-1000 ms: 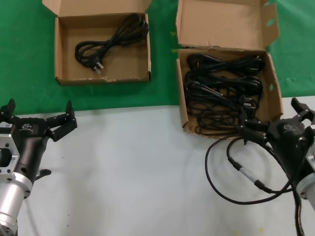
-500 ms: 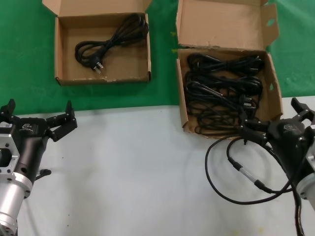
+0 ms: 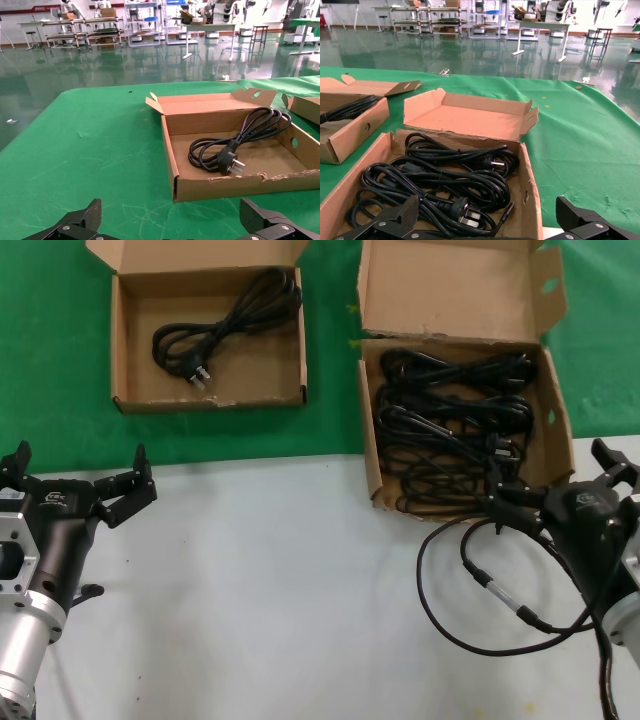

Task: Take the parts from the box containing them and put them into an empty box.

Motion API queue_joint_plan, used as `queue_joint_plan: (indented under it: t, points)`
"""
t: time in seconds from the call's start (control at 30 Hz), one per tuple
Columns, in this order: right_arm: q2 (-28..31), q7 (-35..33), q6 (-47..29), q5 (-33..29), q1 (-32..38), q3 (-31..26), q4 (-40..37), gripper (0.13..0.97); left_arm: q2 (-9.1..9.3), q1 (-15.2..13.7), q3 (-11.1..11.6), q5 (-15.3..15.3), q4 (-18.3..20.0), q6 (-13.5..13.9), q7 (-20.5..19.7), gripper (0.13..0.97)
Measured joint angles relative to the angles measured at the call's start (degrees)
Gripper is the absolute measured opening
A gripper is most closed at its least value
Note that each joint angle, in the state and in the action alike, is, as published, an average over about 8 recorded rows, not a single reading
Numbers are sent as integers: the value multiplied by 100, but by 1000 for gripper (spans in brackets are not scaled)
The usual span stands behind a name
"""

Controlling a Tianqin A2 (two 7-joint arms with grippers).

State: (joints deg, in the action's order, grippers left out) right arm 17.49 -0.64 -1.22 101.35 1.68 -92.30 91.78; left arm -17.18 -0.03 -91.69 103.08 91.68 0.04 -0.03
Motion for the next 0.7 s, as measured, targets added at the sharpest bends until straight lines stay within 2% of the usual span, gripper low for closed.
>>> queue_joint_plan:
  t: [0.7]
  points:
    - [0,0,0,0,0,0,0,966,0,0,0,0,0,0,0,966]
